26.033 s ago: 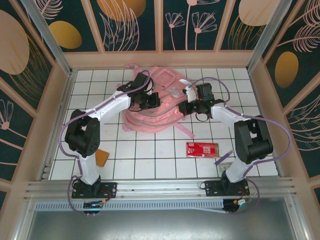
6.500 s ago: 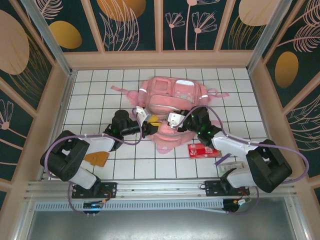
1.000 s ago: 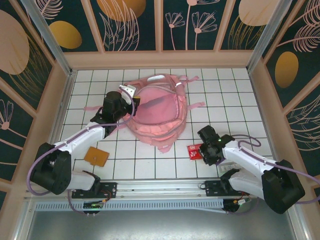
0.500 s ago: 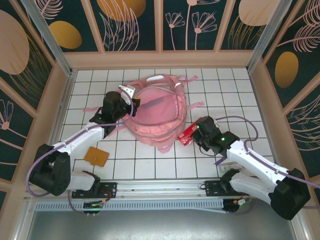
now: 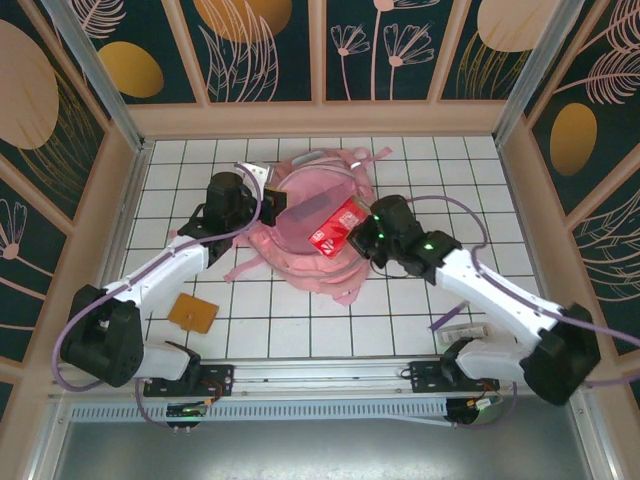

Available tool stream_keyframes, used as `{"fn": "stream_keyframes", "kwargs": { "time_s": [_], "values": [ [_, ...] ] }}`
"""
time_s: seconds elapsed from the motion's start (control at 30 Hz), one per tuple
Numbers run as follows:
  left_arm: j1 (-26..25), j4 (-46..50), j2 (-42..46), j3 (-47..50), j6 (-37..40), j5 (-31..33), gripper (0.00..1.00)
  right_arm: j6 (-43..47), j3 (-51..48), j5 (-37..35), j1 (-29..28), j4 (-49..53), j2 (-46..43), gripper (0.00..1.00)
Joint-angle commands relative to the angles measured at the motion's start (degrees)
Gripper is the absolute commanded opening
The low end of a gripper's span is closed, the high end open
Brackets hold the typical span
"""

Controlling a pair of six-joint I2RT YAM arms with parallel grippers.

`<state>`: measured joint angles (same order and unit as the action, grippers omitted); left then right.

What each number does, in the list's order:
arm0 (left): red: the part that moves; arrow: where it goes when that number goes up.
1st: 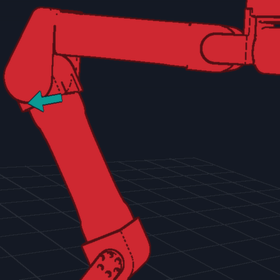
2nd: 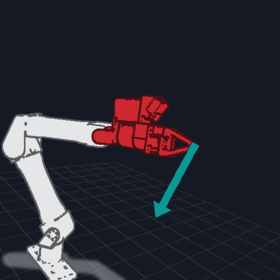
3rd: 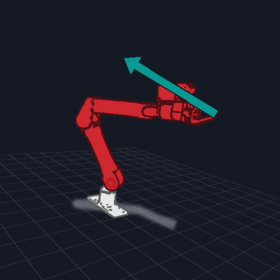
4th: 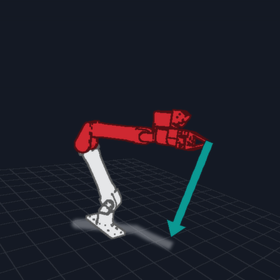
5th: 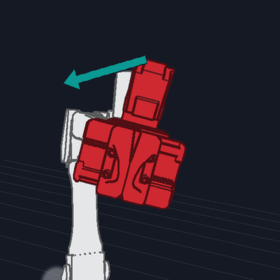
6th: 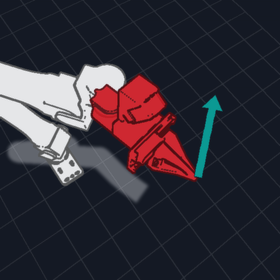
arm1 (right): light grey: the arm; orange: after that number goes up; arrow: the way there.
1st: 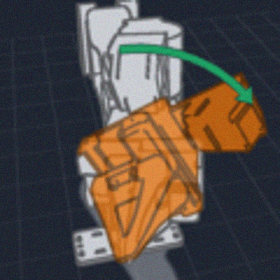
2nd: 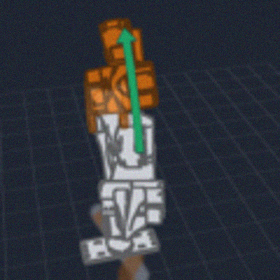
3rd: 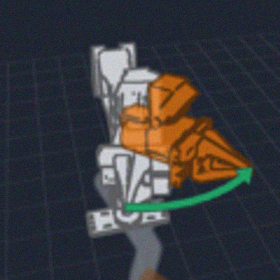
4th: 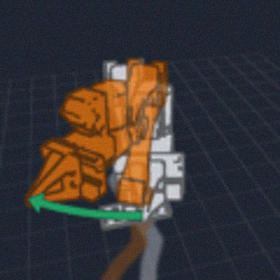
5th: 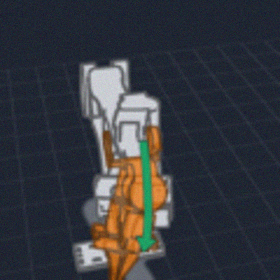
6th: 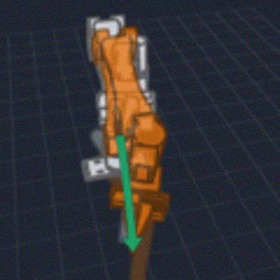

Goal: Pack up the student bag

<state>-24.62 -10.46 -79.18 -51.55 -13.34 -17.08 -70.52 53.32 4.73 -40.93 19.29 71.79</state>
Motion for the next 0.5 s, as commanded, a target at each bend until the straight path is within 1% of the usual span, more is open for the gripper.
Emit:
{"fn": "stream_keyframes", "kwargs": {
  "time_s": [0.0,0.07,0.17,0.27,0.33,0.43,0.47],
  "values": [
    [0.1,-10.5,0.5,-2.3,-9.2,-10.1,0.0,-7.2,0.8,1.3,0.8,-9.6,7.4,0.0],
    [0.0,-10.3,0.7,-3.8,-9.8,-11.8,0.0,-9.8,2.7,2.7,1.6,-14.4,13.4,0.0],
    [0.1,-11.3,2.0,-3.8,-9.1,-12.1,0.0,-10.9,7.8,1.9,2.0,-21.5,22.3,0.0],
    [0.0,-12.9,3.2,-3.8,-9.3,-12.1,0.0,-12.7,14.7,1.2,2.3,-23.4,31.2,0.0],
    [0.0,-16.0,3.5,-3.8,-11.0,-13.7,0.0,-14.8,17.4,0.4,2.3,-26.5,35.4,0.0],
    [0.0,-19.7,3.8,-3.8,-12.5,-14.9,0.0,-16.9,18.9,0.8,2.1,-35.0,40.5,0.0],
    [0.0,-20.3,4.0,-3.9,-12.4,-14.8,0.0,-17.2,19.7,0.8,2.2,-36.1,41.9,0.08]
  ]
}}
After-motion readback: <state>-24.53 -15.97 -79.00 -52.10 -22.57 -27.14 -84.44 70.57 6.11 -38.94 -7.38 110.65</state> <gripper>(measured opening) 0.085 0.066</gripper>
